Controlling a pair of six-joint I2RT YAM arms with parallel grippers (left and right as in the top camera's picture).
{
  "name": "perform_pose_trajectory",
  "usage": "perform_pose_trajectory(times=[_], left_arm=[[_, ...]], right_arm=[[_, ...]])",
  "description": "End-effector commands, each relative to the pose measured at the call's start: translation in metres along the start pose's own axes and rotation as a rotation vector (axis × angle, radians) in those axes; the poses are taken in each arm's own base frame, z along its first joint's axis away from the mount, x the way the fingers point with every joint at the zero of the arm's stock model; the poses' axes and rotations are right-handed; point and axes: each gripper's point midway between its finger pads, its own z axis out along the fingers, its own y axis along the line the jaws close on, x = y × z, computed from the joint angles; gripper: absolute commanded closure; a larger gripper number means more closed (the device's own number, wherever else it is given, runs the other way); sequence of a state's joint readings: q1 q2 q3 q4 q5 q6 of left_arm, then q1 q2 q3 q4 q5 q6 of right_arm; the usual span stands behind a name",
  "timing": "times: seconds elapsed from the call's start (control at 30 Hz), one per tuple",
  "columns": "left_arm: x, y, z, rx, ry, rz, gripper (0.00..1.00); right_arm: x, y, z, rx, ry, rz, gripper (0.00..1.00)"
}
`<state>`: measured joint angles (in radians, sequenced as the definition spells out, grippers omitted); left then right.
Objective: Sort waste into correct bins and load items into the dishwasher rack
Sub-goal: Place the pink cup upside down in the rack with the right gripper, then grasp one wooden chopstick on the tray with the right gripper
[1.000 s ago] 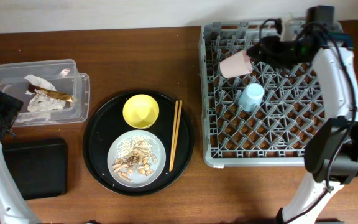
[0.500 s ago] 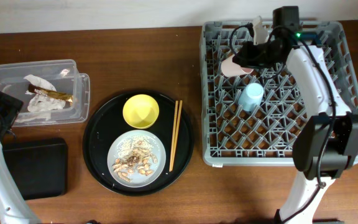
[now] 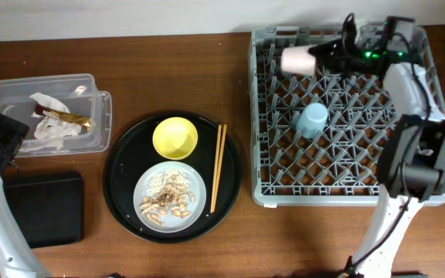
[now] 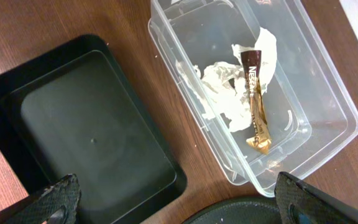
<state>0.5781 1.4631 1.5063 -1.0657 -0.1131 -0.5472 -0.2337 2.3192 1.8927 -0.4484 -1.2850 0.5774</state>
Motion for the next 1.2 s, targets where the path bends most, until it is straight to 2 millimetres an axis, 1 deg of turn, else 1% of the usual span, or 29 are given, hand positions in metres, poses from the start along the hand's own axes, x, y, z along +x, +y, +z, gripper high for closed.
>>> perform_pose_trajectory(times=[0.0,0.1,0.2,0.27,0.33,0.37,0.43,0.47,0.5,0.53,0.57,0.6,0.67,0.7,0.77,0.8,0.83,0.87,0.9,0.93,0.97,1.0,1.03,1.07,1.1,1.17], left_arm=[[-0.002,0.001,-0.001,-0.004,-0.008,-0.010,0.01],[-0.002,0.001,-0.001,-0.004,-0.008,-0.010,0.01],[-0.001,0.001,-0.001,-0.004,-0.008,-0.010,0.01],[-0.002,0.001,-0.001,-0.004,-0.009,-0.010,0.01],[-0.002,0.001,-0.001,-0.004,-0.008,-0.010,0.01],[-0.002,0.001,-0.001,-0.004,-0.008,-0.010,0.01],[-0.002,0.001,-0.001,-0.004,-0.008,-0.010,0.01],[-0.002,0.001,-0.001,-0.004,-0.008,-0.010,0.01],[-0.002,0.001,-0.001,-0.004,-0.008,-0.010,0.01],[-0.002,0.001,-0.001,-0.004,-0.008,-0.010,0.01],[-0.001,0.001,-0.001,-0.004,-0.008,-0.010,0.01],[-0.001,0.001,-0.001,-0.004,-0.008,-0.010,0.01],[-0.001,0.002,-0.001,-0.006,-0.005,-0.010,0.01],[-0.001,0.002,-0.001,-0.006,-0.005,-0.010,0.01],[-0.001,0.002,-0.001,-0.006,-0.005,-0.010,0.01],[-0.001,0.002,-0.001,-0.006,-0.005,-0.010,0.01],[-0.001,0.002,-0.001,-0.006,-0.005,-0.010,0.01],[-0.001,0.002,-0.001,-0.006,-0.005,-0.010,0.01],[-0.001,0.002,-0.001,-0.006,-0.005,-0.010,0.01],[-0.001,0.002,-0.001,-0.006,-0.005,-0.010,0.01],[-0.001,0.002,-0.001,-0.006,-0.005,-0.010,0.01],[-0.001,0.002,-0.001,-0.006,-0.005,-0.010,0.01],[-0.001,0.002,-0.001,-0.006,-0.005,-0.010,0.01],[-0.001,0.002,-0.001,-0.006,-0.005,-0.010,0.01],[-0.001,0.002,-0.001,-0.006,-0.005,-0.010,0.01],[-0.001,0.002,-0.001,-0.006,-0.005,-0.010,0.01]], right_arm=[[0.005,-0.009,0.002,-0.045,0.041,0.076,0.96],[0.007,-0.019,0.004,-0.018,0.036,0.099,0.96],[0.008,-0.041,-0.001,0.086,0.002,0.100,0.96],[0.011,-0.060,-0.006,0.190,-0.017,0.106,0.96],[0.012,-0.072,-0.017,0.261,-0.032,0.113,0.96],[0.013,-0.074,-0.026,0.285,-0.037,0.116,0.95],[0.014,-0.068,-0.048,0.340,-0.056,0.088,0.86],[0.013,-0.066,-0.059,0.378,-0.071,0.084,0.86],[0.013,-0.060,-0.073,0.435,-0.089,0.075,0.86],[0.011,-0.045,-0.094,0.532,-0.122,0.045,0.85],[0.009,-0.025,-0.114,0.640,-0.167,0.011,0.85],[0.008,-0.006,-0.129,0.716,-0.208,-0.025,0.85],[0.011,0.029,-0.147,0.811,-0.279,-0.105,0.85],[0.015,0.053,-0.149,0.844,-0.298,-0.188,0.85],[0.028,0.091,-0.135,0.888,-0.302,-0.323,0.85],[0.036,0.104,-0.123,0.908,-0.292,-0.374,0.85],[0.051,0.121,-0.092,0.876,-0.238,-0.445,0.76],[0.068,0.133,-0.060,0.822,-0.172,-0.489,0.64],[0.086,0.141,-0.032,0.783,-0.107,-0.524,0.60],[0.116,0.149,0.009,0.748,-0.011,-0.578,0.52],[0.139,0.153,0.039,0.738,0.055,-0.624,0.39],[0.160,0.151,0.063,0.767,0.106,-0.666,0.20],[0.175,0.142,0.075,0.855,0.114,-0.660,0.08],[0.182,0.129,0.077,0.983,0.073,-0.613,0.02],[0.192,0.114,0.079,1.098,0.034,-0.552,0.01],[0.218,0.089,0.095,1.153,0.083,-0.480,0.02]])
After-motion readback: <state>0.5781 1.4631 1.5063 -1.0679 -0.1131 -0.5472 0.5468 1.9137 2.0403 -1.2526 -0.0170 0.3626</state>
